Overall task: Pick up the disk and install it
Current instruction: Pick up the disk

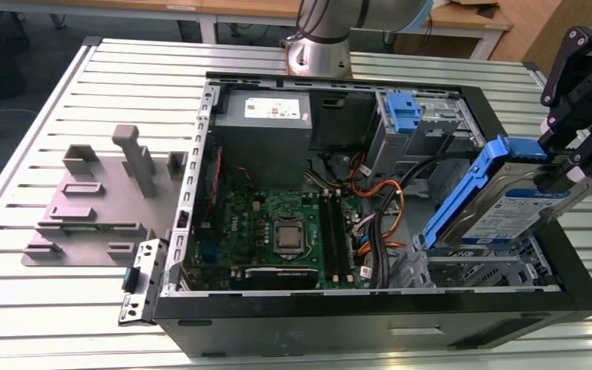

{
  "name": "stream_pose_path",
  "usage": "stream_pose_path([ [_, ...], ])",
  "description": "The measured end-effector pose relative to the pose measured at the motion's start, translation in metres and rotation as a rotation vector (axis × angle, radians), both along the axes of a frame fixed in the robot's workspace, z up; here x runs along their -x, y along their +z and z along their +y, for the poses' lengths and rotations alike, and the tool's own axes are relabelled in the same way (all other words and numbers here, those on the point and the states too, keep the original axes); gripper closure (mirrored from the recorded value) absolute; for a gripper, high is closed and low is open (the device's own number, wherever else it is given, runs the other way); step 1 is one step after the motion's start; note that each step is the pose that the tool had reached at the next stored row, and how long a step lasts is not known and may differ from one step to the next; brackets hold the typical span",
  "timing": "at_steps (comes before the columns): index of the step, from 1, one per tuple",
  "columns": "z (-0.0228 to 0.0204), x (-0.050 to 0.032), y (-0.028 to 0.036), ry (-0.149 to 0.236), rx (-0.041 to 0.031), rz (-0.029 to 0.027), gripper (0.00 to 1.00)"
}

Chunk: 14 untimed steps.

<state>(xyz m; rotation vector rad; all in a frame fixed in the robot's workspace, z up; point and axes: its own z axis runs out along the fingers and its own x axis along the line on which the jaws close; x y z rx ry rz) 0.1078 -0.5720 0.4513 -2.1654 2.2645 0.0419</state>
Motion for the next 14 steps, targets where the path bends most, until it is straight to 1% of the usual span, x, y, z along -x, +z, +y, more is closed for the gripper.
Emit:
stream_pose_path([
  [5,0.0,0.0003,-0.0001,0.002,0.0001,0.0,0.65],
  [9,-0.0002,0.0004,-0.0004,0.03,0.0,0.0,0.65],
  [14,-0.0002,0.0004,-0.0008,0.033,-0.0001,0.0,0.65],
])
